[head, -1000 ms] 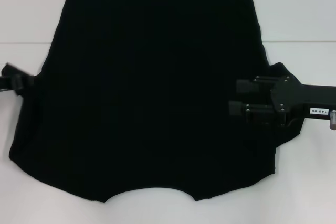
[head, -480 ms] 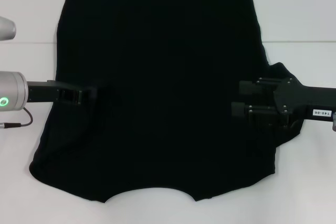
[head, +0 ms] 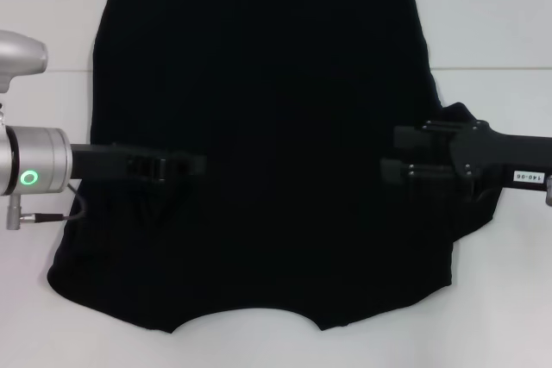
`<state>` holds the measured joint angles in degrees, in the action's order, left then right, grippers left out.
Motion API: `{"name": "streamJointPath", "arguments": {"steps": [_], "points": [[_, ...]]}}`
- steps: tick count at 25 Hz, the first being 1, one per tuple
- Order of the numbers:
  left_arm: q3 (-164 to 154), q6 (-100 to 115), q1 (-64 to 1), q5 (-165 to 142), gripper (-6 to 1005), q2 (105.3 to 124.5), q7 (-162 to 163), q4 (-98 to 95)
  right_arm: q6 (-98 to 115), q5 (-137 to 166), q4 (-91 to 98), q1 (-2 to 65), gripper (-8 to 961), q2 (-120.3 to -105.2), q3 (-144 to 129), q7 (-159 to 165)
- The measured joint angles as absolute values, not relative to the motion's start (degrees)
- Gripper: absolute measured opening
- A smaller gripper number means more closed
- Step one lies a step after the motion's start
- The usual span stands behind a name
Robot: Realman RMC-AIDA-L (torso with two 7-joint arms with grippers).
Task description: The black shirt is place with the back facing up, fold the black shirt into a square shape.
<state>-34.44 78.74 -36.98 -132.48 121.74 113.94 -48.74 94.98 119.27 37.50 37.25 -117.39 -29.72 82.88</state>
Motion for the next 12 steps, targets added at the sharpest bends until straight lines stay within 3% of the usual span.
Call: {"name": "streamJointPath", "arguments": {"steps": [5, 6, 8, 10, 12], "points": [[-33.42, 88.14, -35.58, -123.13, 336, 121.30, 108.31, -48.32, 92.12, 119.50, 38.41, 37.69, 731, -115.30, -29.92, 93.45], [-33.34, 92.99, -34.19, -116.27, 385, 121.26, 101.03, -46.66, 90.22, 120.76, 39.42, 37.78, 731, -114.01, -30.28, 101.17], [-33.30, 94.63, -33.48, -113.08, 482, 121.33, 96.46, -45.37, 89.38, 121.39, 39.78, 37.78, 731, -113.44, -30.44, 103.68], [-33.44, 96.63, -32.26, -108.11, 580, 121.94, 86.33, -42.06, 86.83, 124.29, 40.20, 37.98, 731, -111.78, -31.09, 111.98], [-33.71, 97.28, -31.67, -106.20, 622, 122.54, 78.70, -39.65, 85.14, 127.58, 40.34, 38.25, 731, -110.17, -31.66, 119.21]]}}
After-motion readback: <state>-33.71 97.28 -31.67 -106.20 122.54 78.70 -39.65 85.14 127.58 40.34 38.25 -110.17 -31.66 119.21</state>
